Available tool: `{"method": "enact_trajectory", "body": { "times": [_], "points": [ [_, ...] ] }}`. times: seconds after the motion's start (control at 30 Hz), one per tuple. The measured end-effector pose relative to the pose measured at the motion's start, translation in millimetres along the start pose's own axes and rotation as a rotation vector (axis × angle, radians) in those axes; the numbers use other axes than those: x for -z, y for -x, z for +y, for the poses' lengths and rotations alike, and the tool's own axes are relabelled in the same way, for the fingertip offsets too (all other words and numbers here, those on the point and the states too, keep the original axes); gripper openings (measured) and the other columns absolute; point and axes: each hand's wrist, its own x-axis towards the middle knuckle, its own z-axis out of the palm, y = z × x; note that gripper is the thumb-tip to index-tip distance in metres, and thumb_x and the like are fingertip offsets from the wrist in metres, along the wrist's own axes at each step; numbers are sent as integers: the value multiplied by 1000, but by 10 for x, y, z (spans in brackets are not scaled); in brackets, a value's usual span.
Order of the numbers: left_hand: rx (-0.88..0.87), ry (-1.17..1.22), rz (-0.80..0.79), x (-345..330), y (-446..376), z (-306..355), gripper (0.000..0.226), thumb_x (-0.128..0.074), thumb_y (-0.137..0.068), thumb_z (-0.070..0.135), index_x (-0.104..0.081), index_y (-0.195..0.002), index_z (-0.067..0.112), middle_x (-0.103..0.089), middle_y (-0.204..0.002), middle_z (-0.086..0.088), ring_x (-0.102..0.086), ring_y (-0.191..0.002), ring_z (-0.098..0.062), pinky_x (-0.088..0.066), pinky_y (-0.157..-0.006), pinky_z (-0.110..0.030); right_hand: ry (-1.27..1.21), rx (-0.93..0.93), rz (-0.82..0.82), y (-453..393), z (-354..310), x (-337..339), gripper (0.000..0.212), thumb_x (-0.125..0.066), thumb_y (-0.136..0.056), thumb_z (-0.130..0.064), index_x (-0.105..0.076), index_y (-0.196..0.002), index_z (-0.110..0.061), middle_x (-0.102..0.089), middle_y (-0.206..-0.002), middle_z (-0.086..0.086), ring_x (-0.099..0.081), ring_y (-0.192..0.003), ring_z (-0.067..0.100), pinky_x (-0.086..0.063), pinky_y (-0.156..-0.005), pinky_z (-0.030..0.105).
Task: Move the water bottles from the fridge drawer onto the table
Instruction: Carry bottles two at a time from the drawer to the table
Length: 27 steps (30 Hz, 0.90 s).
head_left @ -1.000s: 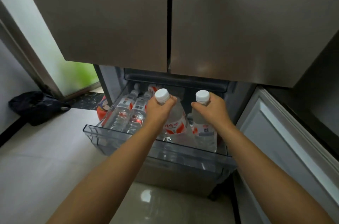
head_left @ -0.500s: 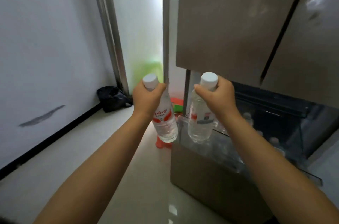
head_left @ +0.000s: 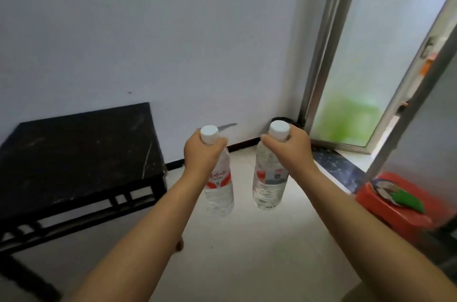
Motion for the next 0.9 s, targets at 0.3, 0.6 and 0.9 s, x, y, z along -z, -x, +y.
{"method": "enact_trajectory", "body": {
  "times": [0.3,0.6,0.9],
  "points": [
    [231,-157,278,1348,-1406,-379,45,-64,-86,23,-48,-127,10,-54,-122,-7,-51,-118,-25,-42,-92,-34,-14,179,-430,-1081,-373,-2093,20,-64,-83,-28,-52,-77,-14,-50,-70,-9,-47,-65,1,-35,-57,11],
    [369,-218,480,2749,-2583,-657,52,-66,-85,22,-45,-132,12,-53,-133,-10,-47,-127,-28,-39,-107,-45,3,126,-651,-1743,-853,-4070,43,-64,-82,-33,-54,-116,-9,-58,-107,2,-50,-95,13,-40,-81,26],
    [444,-306,372,4314,-3696,-1196,60,-64,-87,23,-37,-139,12,-44,-141,-13,-42,-131,-31,-38,-106,-45,224,-10,-817,-2069,-1206,-5775,51,-61,-85,-36,-49,-124,-6,-56,-127,15,-54,-116,29,-46,-97,40]
  ]
}}
